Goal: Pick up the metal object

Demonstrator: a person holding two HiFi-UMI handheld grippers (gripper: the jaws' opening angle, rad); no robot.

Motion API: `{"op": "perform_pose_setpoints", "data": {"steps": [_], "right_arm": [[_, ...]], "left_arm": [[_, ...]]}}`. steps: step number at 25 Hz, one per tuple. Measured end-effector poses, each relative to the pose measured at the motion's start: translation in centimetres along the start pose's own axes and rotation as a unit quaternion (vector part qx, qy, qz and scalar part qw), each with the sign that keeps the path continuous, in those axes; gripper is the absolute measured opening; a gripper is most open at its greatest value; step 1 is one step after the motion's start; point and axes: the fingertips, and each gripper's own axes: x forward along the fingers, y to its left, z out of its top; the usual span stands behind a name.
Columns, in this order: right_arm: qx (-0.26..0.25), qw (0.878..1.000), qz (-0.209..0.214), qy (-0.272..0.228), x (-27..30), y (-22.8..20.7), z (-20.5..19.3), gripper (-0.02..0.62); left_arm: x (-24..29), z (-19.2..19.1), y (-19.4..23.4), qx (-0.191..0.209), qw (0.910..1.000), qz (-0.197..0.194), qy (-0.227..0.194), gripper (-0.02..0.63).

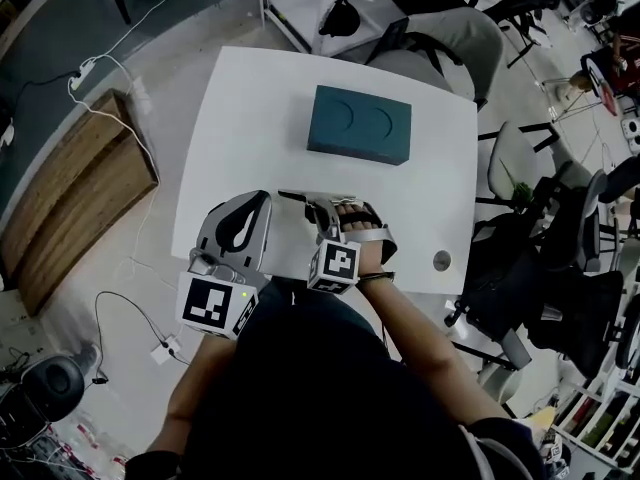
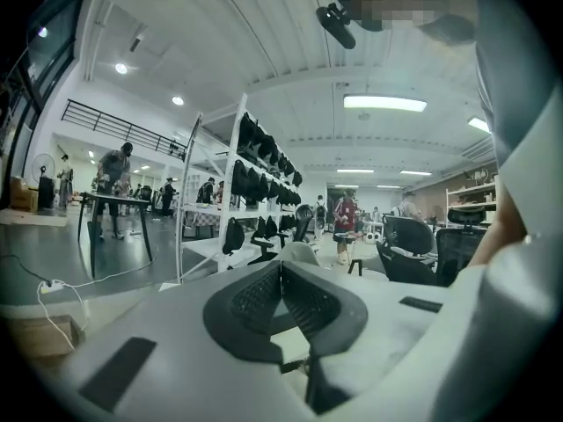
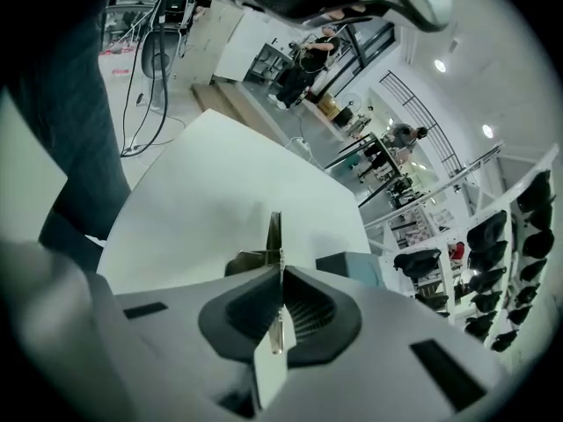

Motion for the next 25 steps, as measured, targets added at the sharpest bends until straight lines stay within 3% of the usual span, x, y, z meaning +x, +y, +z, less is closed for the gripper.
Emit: {"op": "perform_pose_setpoints", "data": {"steps": [7, 12, 17, 22, 25], "right_arm": [[0.056, 0.991, -0.115, -0.048, -5.3, -7.5, 1.5, 0.029], [0.134, 0.965, -0.201, -0.1, -10.3, -12.9, 2.0, 0.029], [0.229, 0.922, -0.271, -0.156, -15.6, -17.3, 1.5, 0.029], [0.301, 0.874, -0.311, -0.219, -19.9, -19.8, 0.4, 0.029], [0.362, 0.826, -0.332, -0.275, -22.3, -20.8, -0.2, 0.029]], "left_arm": [[1.4, 1.5, 0.2, 0.007, 0.9996, -0.023, -0.017, 0.026], [2.6, 3.2, -0.1, 0.016, 0.9983, -0.039, -0.039, 0.026], [3.7, 5.4, -0.7, 0.029, 0.9958, -0.055, -0.066, 0.026], [4.7, 7.7, -1.9, 0.033, 0.9927, -0.068, -0.094, 0.026], [4.8, 9.2, -2.7, 0.039, 0.9905, -0.072, -0.111, 0.026]]}}
